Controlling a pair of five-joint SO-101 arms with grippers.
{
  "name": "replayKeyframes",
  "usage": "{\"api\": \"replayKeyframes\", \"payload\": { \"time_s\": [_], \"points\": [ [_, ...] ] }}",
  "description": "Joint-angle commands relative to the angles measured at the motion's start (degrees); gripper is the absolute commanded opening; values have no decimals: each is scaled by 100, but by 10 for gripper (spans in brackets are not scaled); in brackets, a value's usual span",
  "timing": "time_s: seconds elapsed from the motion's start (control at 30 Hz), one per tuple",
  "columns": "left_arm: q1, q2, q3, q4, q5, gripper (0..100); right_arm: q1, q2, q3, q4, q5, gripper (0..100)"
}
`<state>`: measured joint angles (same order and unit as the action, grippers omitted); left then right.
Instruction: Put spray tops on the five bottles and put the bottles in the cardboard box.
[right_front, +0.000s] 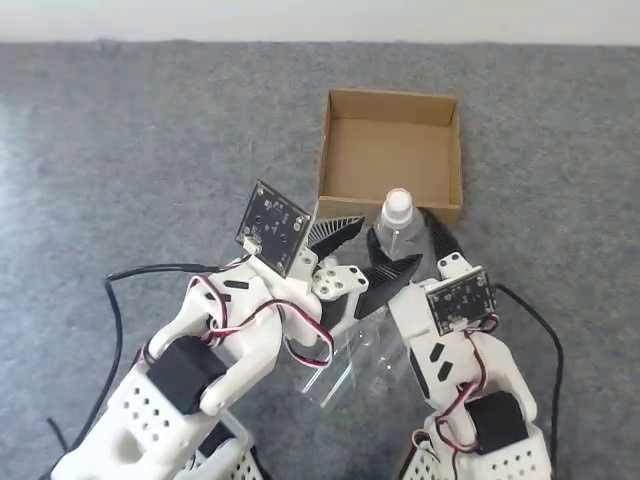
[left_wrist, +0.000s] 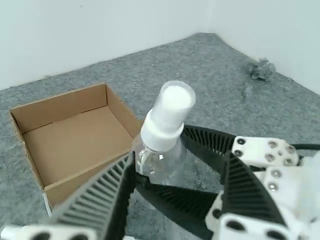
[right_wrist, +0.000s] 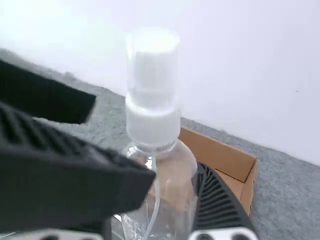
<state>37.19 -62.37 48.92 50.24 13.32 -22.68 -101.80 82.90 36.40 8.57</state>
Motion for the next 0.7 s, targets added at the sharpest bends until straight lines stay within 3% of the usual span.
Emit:
{"api": "replayKeyframes", "payload": {
  "time_s": [0.0, 0.5, 0.67],
  "points": [
    [-9, -97, -523, 62, 44, 258, 75, -40, -35, -233, -53, 13],
    [-967, -97, -1112, 255, 62, 258, 75, -40, -18, -242, -53, 13],
    [-1442, -97, -1095, 791, 62, 258, 84, -40, -18, -224, -62, 13]
  ]
}}
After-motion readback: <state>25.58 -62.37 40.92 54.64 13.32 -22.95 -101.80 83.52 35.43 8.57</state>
